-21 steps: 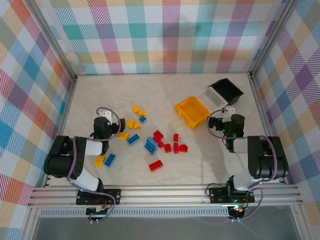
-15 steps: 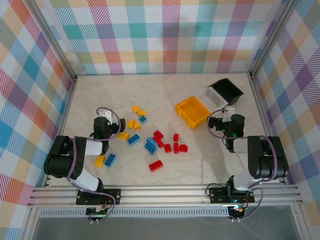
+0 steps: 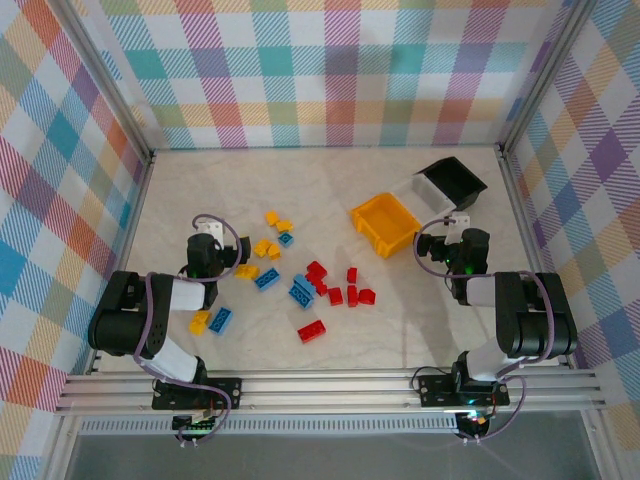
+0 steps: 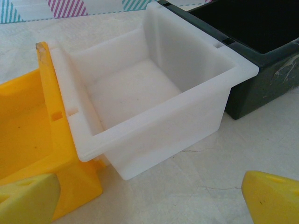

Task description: Sort the legos into containers by color

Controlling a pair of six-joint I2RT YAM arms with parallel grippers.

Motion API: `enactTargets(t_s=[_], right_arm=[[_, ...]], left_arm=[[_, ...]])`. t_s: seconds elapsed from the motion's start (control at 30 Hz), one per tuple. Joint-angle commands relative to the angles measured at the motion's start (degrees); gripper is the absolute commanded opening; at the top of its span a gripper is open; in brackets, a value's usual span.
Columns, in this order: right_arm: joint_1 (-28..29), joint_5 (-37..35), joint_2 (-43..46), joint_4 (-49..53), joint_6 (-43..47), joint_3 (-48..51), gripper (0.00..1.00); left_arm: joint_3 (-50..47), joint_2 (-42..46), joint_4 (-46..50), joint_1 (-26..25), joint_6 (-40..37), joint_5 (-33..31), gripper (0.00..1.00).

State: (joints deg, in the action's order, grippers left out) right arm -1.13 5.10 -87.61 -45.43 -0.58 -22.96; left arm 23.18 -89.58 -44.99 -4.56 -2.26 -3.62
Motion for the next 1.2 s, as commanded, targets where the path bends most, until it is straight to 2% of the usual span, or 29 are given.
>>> enactTargets(t_s=[0.0, 0.17, 0.27, 0.3, 0.37, 0.4, 0.5, 0.63, 0.7, 0.73, 0.83, 0.97, 1.07, 1.17], right_arm=[[0.3, -0.2, -0.1, -1.2, -0.2, -1.0, 1.00], [0.3, -0.2, -0.2, -1.1, -0.1, -1.1, 1.00], [0.5, -5.7, 2.3, 3.4, -2.2, -2.7, 1.00], [0.5, -7.1, 3.7, 7.8, -2.7, -4.7, 1.00], [0.5, -8.5, 6.6, 22.5, -3.9, -10.7, 1.00], [0.5, -8.4, 7.6, 26.3, -4.9, -12.7, 1.00], [0.2, -7.9, 10.5, 38.7, -15.8, -19.1, 1.00], [0.2, -2.1, 7.6, 64.8, -24.9, -35.2, 1.00], [0.6, 5.5, 5.4, 71.7, -24.9, -40.5, 1.00], [1.6, 7.1, 5.0, 74.5, -24.9, -42.1, 1.00], [6.8, 5.8, 4.6, 85.3, -25.4, -45.7, 1.00], [15.1, 1.7, 4.8, 95.0, -29.5, -45.5, 1.00], [15.9, -1.2, 4.6, 99.5, -39.1, -43.8, 1.00], [15.2, -5.4, 3.0, 101.0, -44.8, -45.6, 1.00]], left_arm=[[1.3, -0.1, -0.5, 0.7, -0.1, 0.6, 1.00], [1.3, -0.1, -0.6, 0.9, -0.2, 0.6, 1.00], [1.7, 0.6, 0.8, 0.7, 0.5, -1.4, 1.00], [2.7, 1.6, 3.2, 0.7, 1.1, -2.7, 1.00], [7.6, 4.1, 14.6, 0.7, 3.1, -6.9, 1.00], [9.4, 5.0, 18.2, 0.7, 3.4, -7.9, 1.00], [12.5, 9.4, 25.4, 0.7, 5.2, -7.5, 1.00], [21.6, 13.5, 46.0, 0.8, 15.0, -8.9, 1.00], [26.8, 12.9, 54.9, 0.7, 17.8, -5.6, 1.00], [28.6, 12.4, 58.2, 0.5, 19.4, -3.3, 1.00], [33.0, 10.6, 67.0, -0.2, 24.6, 3.6, 1.00], [35.4, 9.8, 71.9, -5.4, 25.0, 7.7, 1.00], [35.4, 11.0, 74.7, -9.9, 24.1, 7.2, 1.00], [34.3, 13.2, 76.2, -11.9, 23.8, 7.6, 1.00]])
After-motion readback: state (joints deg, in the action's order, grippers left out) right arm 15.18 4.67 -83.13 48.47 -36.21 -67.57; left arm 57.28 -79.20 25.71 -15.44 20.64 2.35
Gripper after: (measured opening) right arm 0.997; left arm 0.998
